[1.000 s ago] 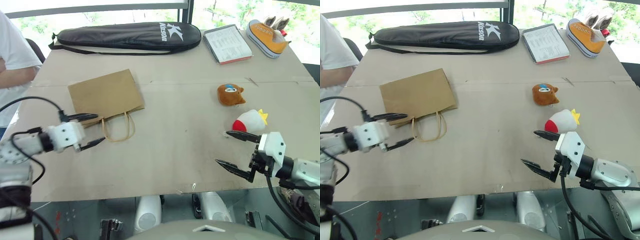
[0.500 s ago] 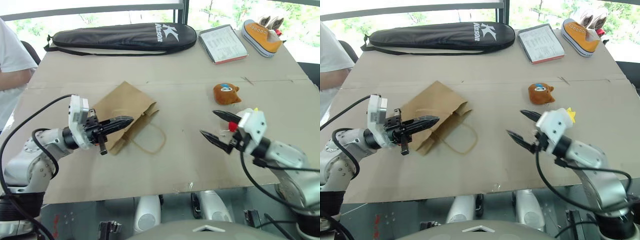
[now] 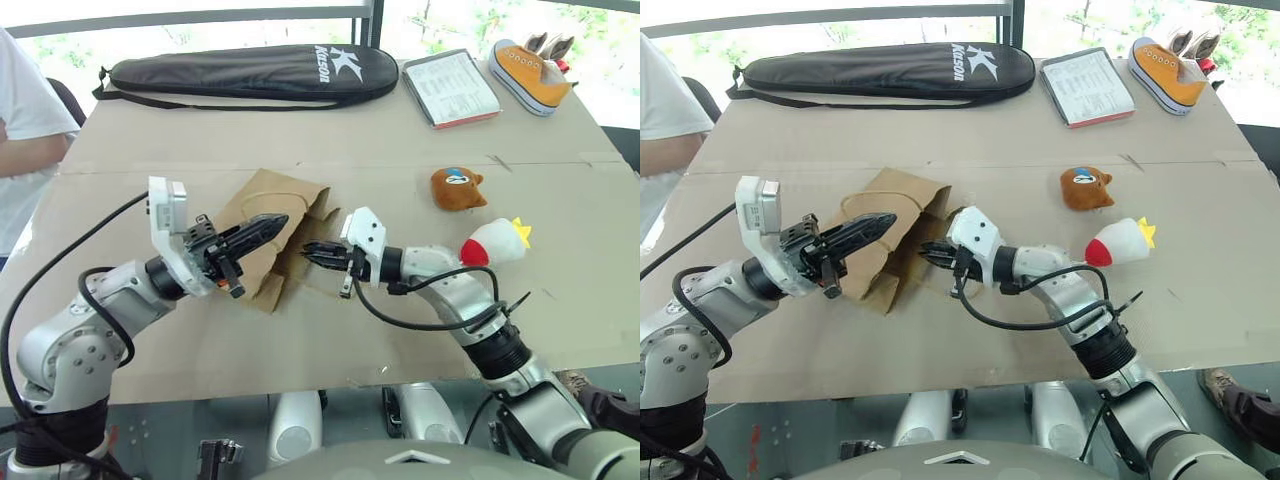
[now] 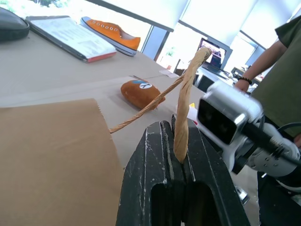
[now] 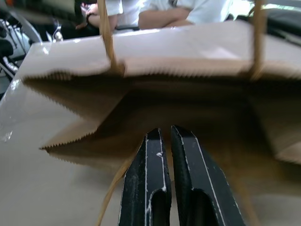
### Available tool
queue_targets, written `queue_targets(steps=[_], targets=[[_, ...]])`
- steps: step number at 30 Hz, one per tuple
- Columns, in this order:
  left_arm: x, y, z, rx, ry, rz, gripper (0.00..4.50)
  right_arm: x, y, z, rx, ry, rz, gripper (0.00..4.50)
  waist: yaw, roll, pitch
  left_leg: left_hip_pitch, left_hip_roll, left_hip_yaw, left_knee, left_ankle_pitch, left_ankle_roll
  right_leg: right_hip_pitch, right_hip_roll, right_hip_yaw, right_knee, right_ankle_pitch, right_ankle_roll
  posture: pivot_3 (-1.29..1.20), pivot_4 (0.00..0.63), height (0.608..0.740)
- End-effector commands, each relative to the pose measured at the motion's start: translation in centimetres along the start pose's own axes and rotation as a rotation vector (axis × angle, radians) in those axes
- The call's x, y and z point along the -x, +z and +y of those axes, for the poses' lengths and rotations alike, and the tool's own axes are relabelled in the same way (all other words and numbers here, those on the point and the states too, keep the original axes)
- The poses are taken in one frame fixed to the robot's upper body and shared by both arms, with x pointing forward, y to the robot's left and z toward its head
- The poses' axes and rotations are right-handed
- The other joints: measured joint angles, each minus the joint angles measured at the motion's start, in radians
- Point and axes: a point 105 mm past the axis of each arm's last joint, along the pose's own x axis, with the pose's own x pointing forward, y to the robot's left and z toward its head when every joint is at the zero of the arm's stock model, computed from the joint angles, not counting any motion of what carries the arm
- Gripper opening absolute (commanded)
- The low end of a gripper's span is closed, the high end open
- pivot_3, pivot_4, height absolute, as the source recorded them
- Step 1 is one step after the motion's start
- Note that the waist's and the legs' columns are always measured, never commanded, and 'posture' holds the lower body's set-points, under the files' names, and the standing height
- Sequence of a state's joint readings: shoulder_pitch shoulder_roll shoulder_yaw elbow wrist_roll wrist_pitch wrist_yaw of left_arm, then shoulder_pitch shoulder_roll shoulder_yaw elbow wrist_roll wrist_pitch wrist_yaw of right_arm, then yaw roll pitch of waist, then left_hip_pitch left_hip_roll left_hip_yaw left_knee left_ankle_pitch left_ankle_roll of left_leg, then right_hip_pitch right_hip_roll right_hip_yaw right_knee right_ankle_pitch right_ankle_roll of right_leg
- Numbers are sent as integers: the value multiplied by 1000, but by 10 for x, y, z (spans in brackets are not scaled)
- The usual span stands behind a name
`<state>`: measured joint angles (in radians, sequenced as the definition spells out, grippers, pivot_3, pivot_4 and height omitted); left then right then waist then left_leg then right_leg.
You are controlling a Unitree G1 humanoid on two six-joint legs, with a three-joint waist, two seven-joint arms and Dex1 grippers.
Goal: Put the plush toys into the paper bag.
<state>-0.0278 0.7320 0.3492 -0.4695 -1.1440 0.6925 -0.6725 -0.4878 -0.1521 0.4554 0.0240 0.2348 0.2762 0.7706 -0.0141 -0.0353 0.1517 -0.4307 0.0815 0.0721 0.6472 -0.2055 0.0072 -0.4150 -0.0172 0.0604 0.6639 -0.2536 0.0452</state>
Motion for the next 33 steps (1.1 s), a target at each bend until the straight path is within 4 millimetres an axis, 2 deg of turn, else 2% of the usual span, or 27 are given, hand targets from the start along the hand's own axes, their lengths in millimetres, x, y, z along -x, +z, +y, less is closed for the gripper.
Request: queue_targets(steps=[1, 4, 7, 11, 15, 19, 22, 25, 28, 31, 33], targets=[[-3, 11, -15, -31, -22, -35, 0, -31, -3, 0, 8, 58, -27, 54, -2, 0, 0, 0, 0, 0, 0, 0, 0, 0, 0, 0, 0, 0, 0, 0, 150, 740], [-4, 14, -18, -33, -14, -42, 0, -52, -18, 5, -6, 84, 8, 54, -12, 0, 0, 1, 0, -1, 0, 0, 0, 0, 1, 0, 2, 0, 0, 0, 150, 740], [-1, 18, -20, -57, -2, -40, 0, -63, -37, 13, 0, 114, 67, 54, -12, 0, 0, 0, 0, -2, 0, 0, 0, 0, 1, -1, 2, 0, 0, 0, 150, 740], [10, 40, -9, -120, 87, -85, 0, -59, -66, 16, 23, 107, 162, 54, -18, 0, 0, 0, 0, -1, -1, 0, -1, 0, 0, -1, 1, 2, 2, 0, 150, 740], [19, 53, -4, -145, 136, -105, 0, -54, -73, 9, 51, 77, 194, 54, -21, 0, -1, 3, 0, -1, -1, 0, -1, 2, 0, -1, 2, 0, 0, 0, 150, 740], [19, 63, 1, -178, 166, -143, 0, -41, -65, -6, 79, 30, 161, 54, -16, 0, -1, 5, 0, -1, -1, 0, -1, 3, -1, -1, 2, 0, 0, 0, 150, 740], [17, 60, 3, -175, 161, -137, 0, -34, -54, -17, 107, -14, 126, 54, -11, 0, -1, 5, -2, -1, 0, 0, -1, 3, -3, -1, 1, 0, 0, 0, 150, 740], [12, 50, 3, -179, 138, -110, 0, -29, -28, -23, 122, -47, 3, 54, -6, 0, -1, 4, -2, 0, 0, 0, -1, 3, -3, -1, 1, 0, 0, 0, 150, 740], [4, 43, 5, -178, 110, -104, 0, -14, 3, -33, 92, -98, -98, 54, -3, 1, 0, 1, -2, -1, -1, 0, -1, 1, -2, -1, 1, 0, 0, 0, 150, 740], [-3, 39, 8, -178, 83, -102, 0, 8, 25, -34, 120, -110, -134, 686, -3, 2, 0, 0, -1, -1, -2, 0, -1, 0, -1, -1, 1, 0, 0, 0, 150, 740], [-8, 37, 11, -179, 67, -101, 0, 29, 43, -34, 144, -140, -153, 1546, -2, 2, 0, 0, -1, -1, -3, 0, -1, -1, -1, -1, 1, 0, 0, 0, 150, 740]])
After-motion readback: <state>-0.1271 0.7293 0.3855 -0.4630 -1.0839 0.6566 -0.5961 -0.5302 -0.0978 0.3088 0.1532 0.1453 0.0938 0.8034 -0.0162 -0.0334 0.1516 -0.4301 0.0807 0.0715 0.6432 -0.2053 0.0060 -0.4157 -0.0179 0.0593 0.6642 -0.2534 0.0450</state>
